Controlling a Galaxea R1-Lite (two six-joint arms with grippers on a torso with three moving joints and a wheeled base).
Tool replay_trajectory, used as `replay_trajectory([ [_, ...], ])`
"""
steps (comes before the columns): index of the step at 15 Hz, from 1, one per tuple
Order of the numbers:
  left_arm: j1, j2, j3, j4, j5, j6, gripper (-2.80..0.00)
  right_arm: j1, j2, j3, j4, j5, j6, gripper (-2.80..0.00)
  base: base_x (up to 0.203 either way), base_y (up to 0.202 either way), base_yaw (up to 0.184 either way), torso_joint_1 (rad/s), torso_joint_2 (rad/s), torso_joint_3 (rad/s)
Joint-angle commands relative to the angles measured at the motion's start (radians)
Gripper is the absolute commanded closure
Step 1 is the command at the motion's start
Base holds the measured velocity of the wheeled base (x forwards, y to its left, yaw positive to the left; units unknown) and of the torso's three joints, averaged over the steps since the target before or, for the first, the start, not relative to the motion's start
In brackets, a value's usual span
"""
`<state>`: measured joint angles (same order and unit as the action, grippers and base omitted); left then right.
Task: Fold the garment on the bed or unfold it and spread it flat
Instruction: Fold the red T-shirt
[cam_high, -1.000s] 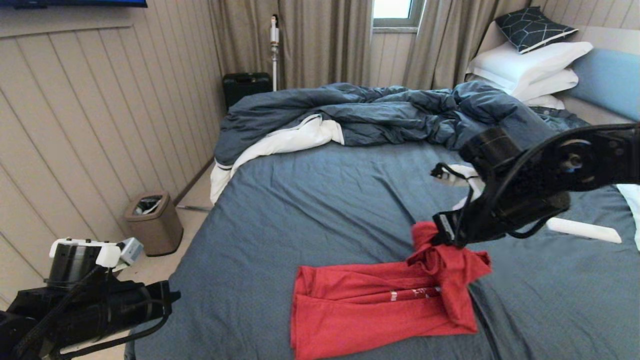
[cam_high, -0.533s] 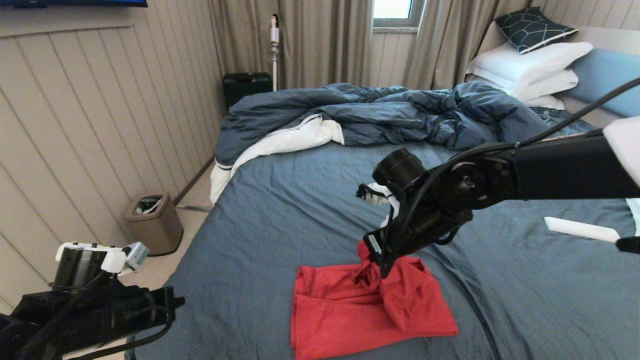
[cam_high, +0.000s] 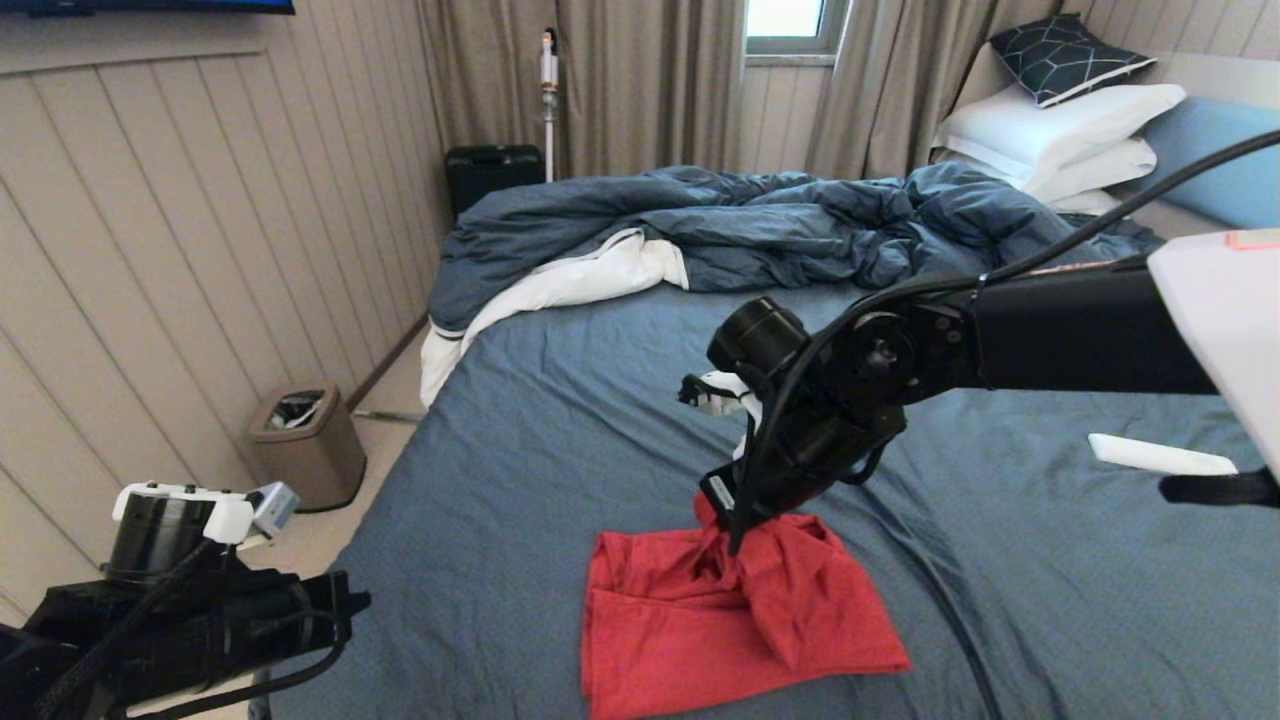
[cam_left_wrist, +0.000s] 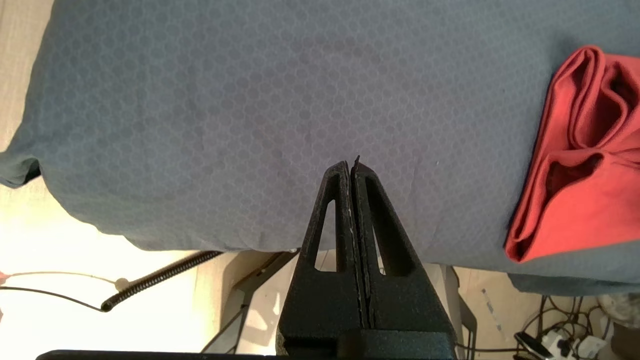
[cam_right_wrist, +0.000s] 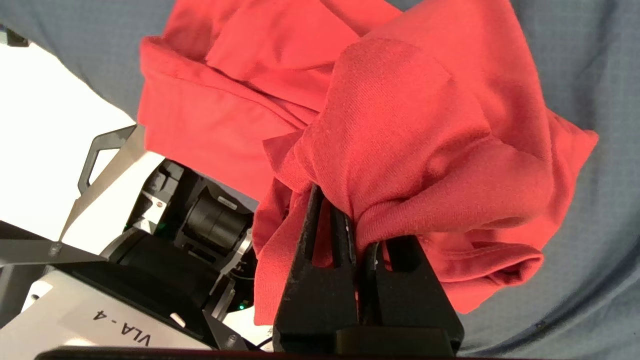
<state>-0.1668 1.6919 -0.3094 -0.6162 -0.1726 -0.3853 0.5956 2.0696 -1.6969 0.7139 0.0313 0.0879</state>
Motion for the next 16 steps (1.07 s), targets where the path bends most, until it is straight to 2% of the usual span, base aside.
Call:
replay_trajectory([
  [1,0.0,0.002,0.001,-0.004,-0.001,-0.003,0.0,0.015,0.0,-0.004,0.006,0.001,0.0,0.0,0.0,0.0,0.0,0.0,0.0,0.0],
  [8,0.0,0.002,0.001,-0.004,-0.001,-0.004,0.0,0.078,0.037,-0.01,-0.008,0.0,0.0,0.0,0.0,0.0,0.0,0.0,0.0,0.0],
  [9,-0.002,0.002,0.001,-0.004,-0.002,-0.004,0.0,0.082,0.043,-0.01,-0.012,-0.001,0.0,-2.8,0.0,0.0,0.0,0.0,0.0,0.0],
  [16,-0.001,0.003,0.003,-0.004,-0.001,-0.004,0.0,0.075,0.023,-0.009,-0.041,0.003,0.004,-2.8,0.0,0.0,0.0,0.0,0.0,0.0],
])
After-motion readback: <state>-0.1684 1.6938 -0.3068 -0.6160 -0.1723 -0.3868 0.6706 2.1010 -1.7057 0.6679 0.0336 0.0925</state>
